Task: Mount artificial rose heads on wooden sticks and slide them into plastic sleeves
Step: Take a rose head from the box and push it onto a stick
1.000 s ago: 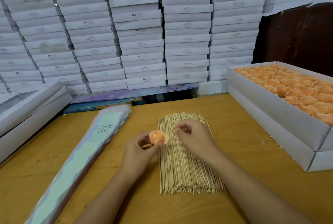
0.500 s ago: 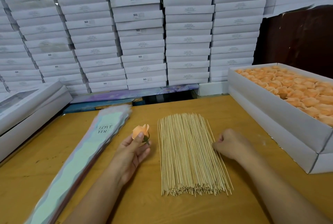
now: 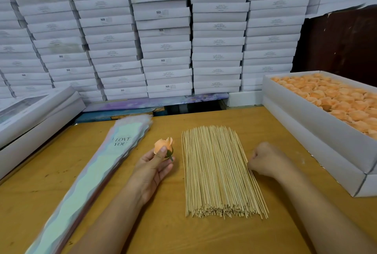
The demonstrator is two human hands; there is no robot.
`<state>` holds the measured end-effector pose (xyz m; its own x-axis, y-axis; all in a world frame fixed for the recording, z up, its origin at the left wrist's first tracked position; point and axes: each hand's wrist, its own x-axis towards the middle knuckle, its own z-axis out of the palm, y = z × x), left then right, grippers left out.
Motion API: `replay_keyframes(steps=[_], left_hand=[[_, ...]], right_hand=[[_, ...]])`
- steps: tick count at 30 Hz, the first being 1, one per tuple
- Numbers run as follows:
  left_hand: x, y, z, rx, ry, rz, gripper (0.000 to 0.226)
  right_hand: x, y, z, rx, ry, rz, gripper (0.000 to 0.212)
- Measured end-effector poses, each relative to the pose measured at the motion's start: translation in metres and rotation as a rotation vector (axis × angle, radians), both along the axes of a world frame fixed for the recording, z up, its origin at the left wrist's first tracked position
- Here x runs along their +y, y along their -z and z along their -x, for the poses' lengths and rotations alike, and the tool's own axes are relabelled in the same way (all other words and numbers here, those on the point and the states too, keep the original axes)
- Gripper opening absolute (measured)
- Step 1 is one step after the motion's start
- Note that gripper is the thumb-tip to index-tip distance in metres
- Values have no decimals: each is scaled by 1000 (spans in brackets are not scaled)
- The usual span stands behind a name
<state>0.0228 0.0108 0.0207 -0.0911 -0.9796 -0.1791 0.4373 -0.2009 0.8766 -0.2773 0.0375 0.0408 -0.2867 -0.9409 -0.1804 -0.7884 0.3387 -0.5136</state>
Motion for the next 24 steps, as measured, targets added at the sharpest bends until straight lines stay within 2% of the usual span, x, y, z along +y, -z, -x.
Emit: replay_keyframes(steps=[4, 18, 21, 24], left_hand=[[-1, 1, 0, 1, -1, 0, 48], [-3, 4, -2, -7, -1, 9, 52], [-3, 4, -1, -9, 2, 11, 53], [-2, 3, -1, -14, 4, 17, 54]], right_hand=[[-4, 1, -1, 30, 29, -21, 19], [-3, -4, -8, 240, -12, -111, 18], [-3, -2, -5, 175, -1, -121, 19], [-3, 0, 0, 31, 4, -129, 19]])
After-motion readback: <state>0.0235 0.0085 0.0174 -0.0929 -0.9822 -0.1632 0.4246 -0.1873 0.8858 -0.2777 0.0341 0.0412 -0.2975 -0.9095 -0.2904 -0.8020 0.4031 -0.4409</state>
